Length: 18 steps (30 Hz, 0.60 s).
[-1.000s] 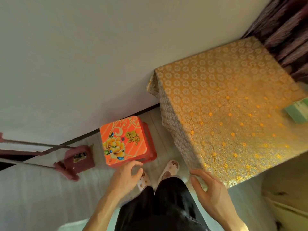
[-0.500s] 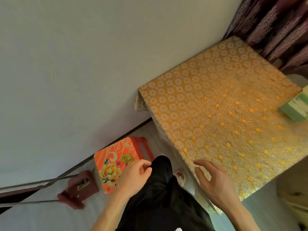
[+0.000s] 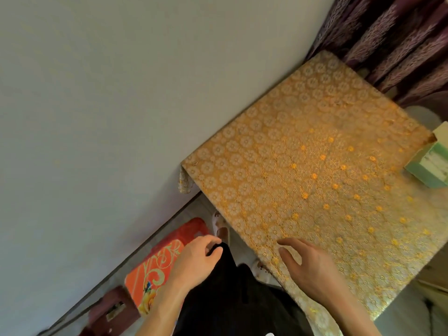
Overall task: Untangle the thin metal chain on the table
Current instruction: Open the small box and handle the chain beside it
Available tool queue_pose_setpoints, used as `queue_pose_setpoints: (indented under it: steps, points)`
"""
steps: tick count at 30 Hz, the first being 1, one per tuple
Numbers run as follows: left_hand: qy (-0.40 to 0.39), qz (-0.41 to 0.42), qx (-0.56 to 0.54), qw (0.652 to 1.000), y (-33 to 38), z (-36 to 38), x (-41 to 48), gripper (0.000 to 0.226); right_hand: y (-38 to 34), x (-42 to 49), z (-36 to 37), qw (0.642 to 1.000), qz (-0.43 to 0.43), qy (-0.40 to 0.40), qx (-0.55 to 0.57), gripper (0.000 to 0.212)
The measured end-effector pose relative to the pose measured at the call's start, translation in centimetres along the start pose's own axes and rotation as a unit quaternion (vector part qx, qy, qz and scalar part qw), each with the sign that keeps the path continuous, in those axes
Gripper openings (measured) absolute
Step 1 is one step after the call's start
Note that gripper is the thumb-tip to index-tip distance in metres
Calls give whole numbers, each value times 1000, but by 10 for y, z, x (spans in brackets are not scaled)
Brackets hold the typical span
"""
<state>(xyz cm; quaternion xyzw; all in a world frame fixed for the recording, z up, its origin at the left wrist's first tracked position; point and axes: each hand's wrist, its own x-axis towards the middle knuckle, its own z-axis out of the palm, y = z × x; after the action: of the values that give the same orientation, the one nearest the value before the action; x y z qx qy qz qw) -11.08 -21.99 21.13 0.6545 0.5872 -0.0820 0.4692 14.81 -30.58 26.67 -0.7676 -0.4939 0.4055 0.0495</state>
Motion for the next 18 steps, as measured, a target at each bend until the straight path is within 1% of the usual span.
queue_pose_setpoints:
  steps: [5,10,13,15,18]
  points:
    - [4,25,10,1000,24,-77,77,27,-60,72,-24,999,-12,23,25,31]
    - [42,52,31,997,41,-131,137,25,-99,144,-30,995,-42,69,67,28]
    - [52,39,79,995,37,-137,173,26,-98,191,-12,990,-59,101,80,25]
    - [56,30,123,990,29,-131,197,31,-88,222,5,989,-74,113,63,25]
    - [79,13,134,988,13,-109,220,37,-69,257,31,989,-84,118,30,27]
